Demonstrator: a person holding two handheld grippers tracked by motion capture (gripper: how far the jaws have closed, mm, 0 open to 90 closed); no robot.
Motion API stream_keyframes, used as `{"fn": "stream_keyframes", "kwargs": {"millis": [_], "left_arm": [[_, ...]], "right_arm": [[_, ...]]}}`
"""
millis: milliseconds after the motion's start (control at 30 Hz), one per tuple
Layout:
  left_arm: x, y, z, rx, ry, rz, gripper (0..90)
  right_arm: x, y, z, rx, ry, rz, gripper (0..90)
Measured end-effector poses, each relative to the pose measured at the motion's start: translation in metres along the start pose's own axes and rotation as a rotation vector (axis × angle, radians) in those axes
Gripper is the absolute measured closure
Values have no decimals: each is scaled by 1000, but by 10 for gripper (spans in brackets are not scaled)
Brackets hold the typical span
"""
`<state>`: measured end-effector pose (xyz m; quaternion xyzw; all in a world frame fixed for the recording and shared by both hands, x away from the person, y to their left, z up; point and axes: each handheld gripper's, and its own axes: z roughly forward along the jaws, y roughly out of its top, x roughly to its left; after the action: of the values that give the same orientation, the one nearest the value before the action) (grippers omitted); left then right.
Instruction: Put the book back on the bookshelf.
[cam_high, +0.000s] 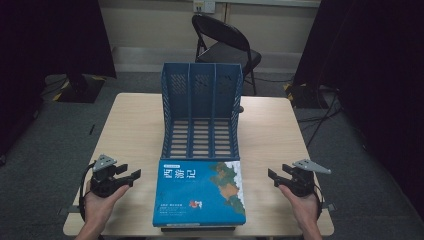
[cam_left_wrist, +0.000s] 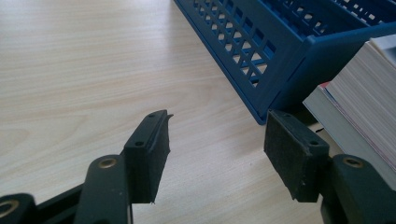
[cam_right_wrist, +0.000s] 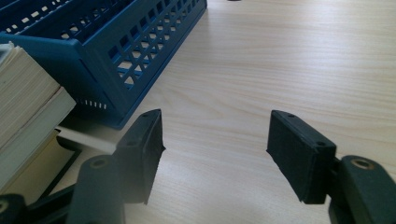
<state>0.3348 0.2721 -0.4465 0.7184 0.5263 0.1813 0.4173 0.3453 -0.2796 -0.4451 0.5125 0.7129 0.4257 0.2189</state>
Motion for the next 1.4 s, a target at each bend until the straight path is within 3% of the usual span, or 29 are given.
{"fn": "stream_keyframes", "kwargs": {"millis": [33,100,200,300,467,500,600,633,800,933,1000,1033,1067,1100,1133,1233,1267,1300,1400], "left_arm": [[0,1,3,5,-1,-22,391],[0,3,4,1,-16,-30,391],[-7,0,8,15,9,38,377],[-7,-2,6,19,5,15,378],[-11,-1,-6,-11,-27,40,418],[-15,1,-12,-31,-56,38,421],[-18,4,-18,-49,-69,28,386],[-23,8,-21,-55,-68,45,386],[-41,16,-23,-64,-104,73,409],[-56,17,-20,-60,-155,92,440],[-61,17,-20,-57,-156,104,541],[-61,17,-20,-57,-156,104,543],[-59,16,-22,-72,-181,63,544],[-59,16,-22,-72,-181,63,545],[-54,16,-25,-90,-232,3,539],[-53,18,-27,-99,-229,5,524],[-56,19,-28,-101,-259,-7,524],[-56,19,-28,-101,-259,-7,520],[-70,17,-21,-64,-267,63,524]], "right_arm": [[0,0,1,5,-3,0,379],[0,0,2,10,6,-4,392],[0,2,2,8,21,-8,404],[2,3,2,10,34,-16,407],[12,9,-4,-15,73,-51,420],[18,17,-9,-43,112,-67,494],[24,23,-11,-63,133,-73,467],[32,31,-11,-73,159,-87,447],[55,53,0,-92,244,-131,503],[71,66,16,-69,297,-189,555],[77,66,24,-52,312,-197,587],[77,66,24,-52,312,-197,587],[81,65,29,-43,336,-204,611],[83,64,31,-36,341,-211,620],[85,63,33,-31,348,-216,620],[89,63,36,-15,355,-233,626],[89,62,37,-11,346,-236,626],[89,62,39,-4,343,-240,626],[89,57,44,20,363,-233,626]]}}
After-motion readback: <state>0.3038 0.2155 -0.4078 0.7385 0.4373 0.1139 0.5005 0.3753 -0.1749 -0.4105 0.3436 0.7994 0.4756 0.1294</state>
